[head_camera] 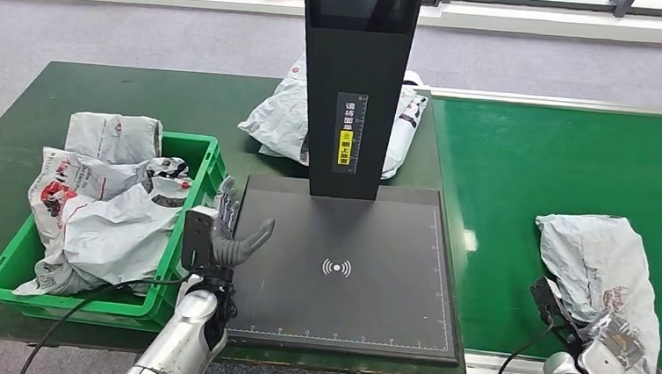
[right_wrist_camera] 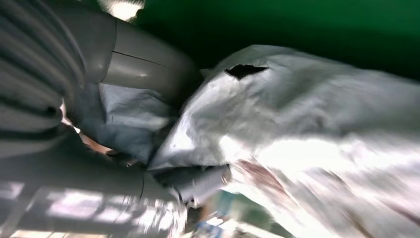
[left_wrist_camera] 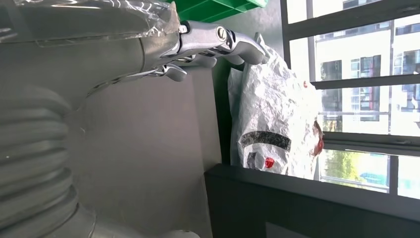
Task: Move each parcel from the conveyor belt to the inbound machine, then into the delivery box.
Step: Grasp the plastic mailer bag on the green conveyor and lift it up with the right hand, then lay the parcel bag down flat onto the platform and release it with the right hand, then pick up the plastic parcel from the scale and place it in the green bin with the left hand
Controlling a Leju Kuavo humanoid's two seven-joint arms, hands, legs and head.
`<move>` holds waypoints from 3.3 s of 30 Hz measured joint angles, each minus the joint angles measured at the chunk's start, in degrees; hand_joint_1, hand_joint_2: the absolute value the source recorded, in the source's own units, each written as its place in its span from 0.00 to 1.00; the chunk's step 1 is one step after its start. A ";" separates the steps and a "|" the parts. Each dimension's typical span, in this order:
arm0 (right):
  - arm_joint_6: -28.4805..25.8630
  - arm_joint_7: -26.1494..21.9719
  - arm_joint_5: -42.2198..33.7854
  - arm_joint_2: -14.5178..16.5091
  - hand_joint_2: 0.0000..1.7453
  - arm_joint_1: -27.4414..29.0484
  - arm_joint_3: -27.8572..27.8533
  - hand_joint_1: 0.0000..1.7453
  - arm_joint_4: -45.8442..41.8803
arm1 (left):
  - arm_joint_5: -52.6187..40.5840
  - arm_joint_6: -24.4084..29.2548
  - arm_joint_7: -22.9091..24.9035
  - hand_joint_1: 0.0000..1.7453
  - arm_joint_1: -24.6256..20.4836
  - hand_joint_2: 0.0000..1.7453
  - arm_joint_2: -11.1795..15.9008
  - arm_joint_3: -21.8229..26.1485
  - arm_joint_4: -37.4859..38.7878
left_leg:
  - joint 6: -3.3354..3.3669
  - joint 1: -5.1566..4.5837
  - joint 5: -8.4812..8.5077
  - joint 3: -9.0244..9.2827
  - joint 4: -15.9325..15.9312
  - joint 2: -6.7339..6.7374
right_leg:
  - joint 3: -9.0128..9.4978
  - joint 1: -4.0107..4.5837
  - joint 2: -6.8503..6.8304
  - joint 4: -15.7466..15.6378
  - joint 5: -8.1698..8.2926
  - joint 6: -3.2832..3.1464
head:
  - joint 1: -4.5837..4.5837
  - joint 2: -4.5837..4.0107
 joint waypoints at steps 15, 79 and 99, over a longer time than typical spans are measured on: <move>2.74 -30.38 -31.11 15.76 1.00 11.05 17.73 1.00 -34.50 | -8.45 4.10 -0.26 0.00 2.07 1.00 0.45 0.45 -4.92 | -0.12 0.05 0.13 -0.14 -0.04 -0.05 | -0.34 0.05 0.06 0.18 -0.04 -0.05 | -0.02 0.01; 2.01 -51.06 -73.89 19.78 1.00 18.37 38.35 0.00 -52.82 | -32.45 -6.81 3.19 0.00 -3.40 1.00 3.94 -10.08 13.46 | -0.15 0.04 0.10 -0.07 -0.03 0.01 | -0.24 0.03 0.09 0.15 -0.04 -0.07 | -0.01 0.01; 5.51 -48.72 -73.02 20.64 1.00 19.82 33.31 0.00 -53.08 | -50.57 7.60 16.31 1.00 -9.31 1.00 3.24 -18.11 20.97 | -0.06 0.01 0.17 0.16 -0.03 -0.18 | 0.04 0.01 -0.18 0.11 -0.01 -0.02 | -0.02 0.01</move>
